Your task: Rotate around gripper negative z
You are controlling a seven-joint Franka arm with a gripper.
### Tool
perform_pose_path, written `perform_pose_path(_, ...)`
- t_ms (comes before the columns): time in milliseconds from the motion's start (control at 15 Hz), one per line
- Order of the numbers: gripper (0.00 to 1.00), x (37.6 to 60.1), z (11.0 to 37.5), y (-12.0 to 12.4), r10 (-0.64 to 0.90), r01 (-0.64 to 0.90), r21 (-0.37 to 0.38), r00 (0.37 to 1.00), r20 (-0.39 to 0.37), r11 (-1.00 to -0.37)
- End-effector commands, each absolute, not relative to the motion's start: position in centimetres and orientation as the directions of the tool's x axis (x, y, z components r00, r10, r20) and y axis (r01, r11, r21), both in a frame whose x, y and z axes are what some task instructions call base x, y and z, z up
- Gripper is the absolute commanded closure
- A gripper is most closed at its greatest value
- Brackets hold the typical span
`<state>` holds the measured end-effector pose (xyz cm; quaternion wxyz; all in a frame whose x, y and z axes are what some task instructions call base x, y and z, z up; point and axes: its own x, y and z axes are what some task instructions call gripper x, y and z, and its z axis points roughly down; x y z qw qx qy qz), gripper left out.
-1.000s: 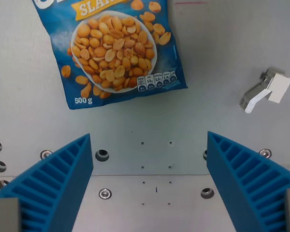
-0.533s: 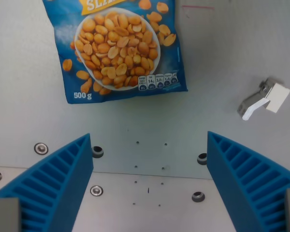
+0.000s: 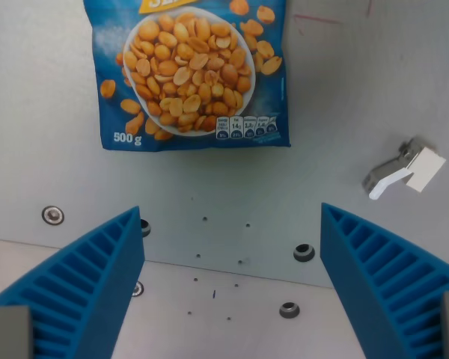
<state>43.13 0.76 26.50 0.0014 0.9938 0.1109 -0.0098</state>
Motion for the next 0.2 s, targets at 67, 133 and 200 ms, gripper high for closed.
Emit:
perform_pose_path(67,0.0,43.17,26.77,0.72,0.382,0.382,-0.001,0.924,-0.013,-0.924)
perform_pose_path(133,0.0,43.17,26.77,0.72,0.394,0.394,-0.001,0.919,-0.013,-0.919)
perform_pose_path(200,0.0,43.17,26.77,0.72,0.406,0.406,-0.002,0.914,-0.013,-0.914)
